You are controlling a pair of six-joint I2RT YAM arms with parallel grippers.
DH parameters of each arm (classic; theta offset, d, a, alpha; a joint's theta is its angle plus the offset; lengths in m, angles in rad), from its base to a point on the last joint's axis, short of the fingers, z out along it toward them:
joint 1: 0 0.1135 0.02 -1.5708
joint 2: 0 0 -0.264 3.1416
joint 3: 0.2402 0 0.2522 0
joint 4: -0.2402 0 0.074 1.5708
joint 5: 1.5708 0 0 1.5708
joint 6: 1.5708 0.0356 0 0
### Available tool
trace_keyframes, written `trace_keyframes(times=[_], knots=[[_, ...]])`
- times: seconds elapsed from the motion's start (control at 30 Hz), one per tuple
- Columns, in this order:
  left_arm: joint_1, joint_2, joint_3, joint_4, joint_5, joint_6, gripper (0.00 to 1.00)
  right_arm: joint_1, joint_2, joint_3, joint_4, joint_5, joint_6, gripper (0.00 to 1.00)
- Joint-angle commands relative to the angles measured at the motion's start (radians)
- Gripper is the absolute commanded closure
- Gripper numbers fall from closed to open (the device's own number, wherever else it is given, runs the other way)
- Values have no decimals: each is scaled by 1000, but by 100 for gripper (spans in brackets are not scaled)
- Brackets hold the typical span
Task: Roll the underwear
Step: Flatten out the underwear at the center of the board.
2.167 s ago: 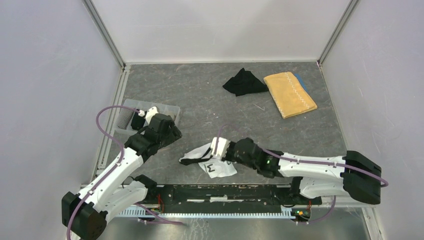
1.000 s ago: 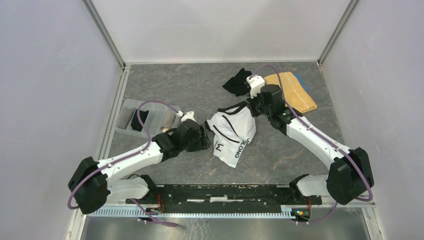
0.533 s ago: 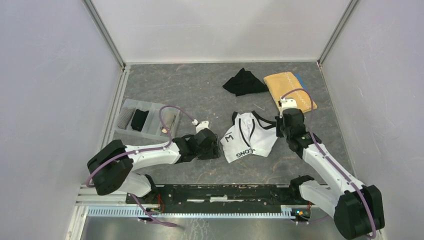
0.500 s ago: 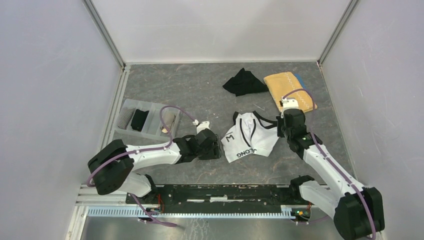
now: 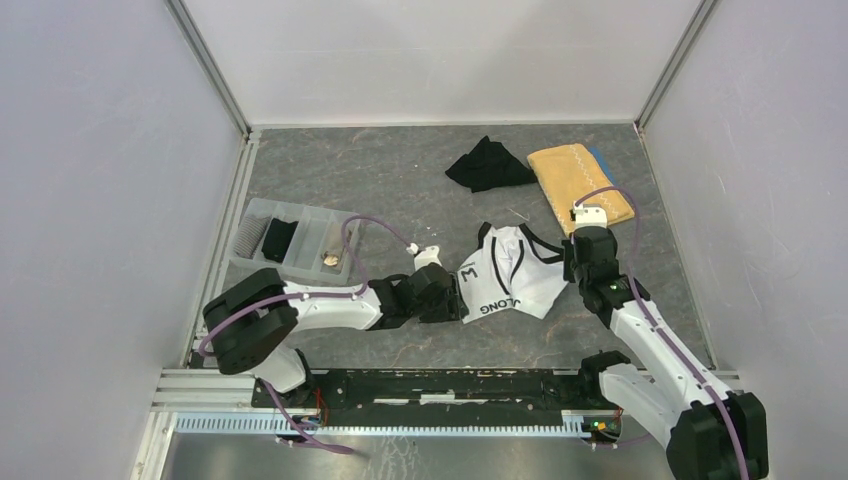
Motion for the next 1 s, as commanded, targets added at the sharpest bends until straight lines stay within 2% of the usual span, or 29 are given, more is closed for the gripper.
trace_keyframes(times=[0.0,0.17,0.33,0.4,0.47,0.5,0.53,0.6,0.7,0.97], knots=[[-19,41,40,107,15,-60,33,-7,-29,12,13,26,4,100],[-22,107,67,65,-5,-76,36,-6,-47,11,14,12,8,100],[-22,161,70,56,-43,-67,51,-7,-49,16,14,-6,12,100],[-22,174,70,47,-68,-62,62,-7,-49,11,20,-21,15,100],[-21,183,78,34,-93,-44,86,-6,-51,4,27,-35,18,100],[-22,185,89,10,-115,-30,94,-7,-50,4,27,-39,18,100],[-21,184,106,-35,-148,-20,97,-6,-52,4,28,-45,18,100],[-17,158,130,-143,-216,-6,98,-7,-54,9,27,-57,14,100],[-14,64,116,-218,-304,3,98,-7,-56,20,28,-73,18,100],[-3,-167,74,-422,-426,11,98,-6,25,74,33,-96,-5,100]])
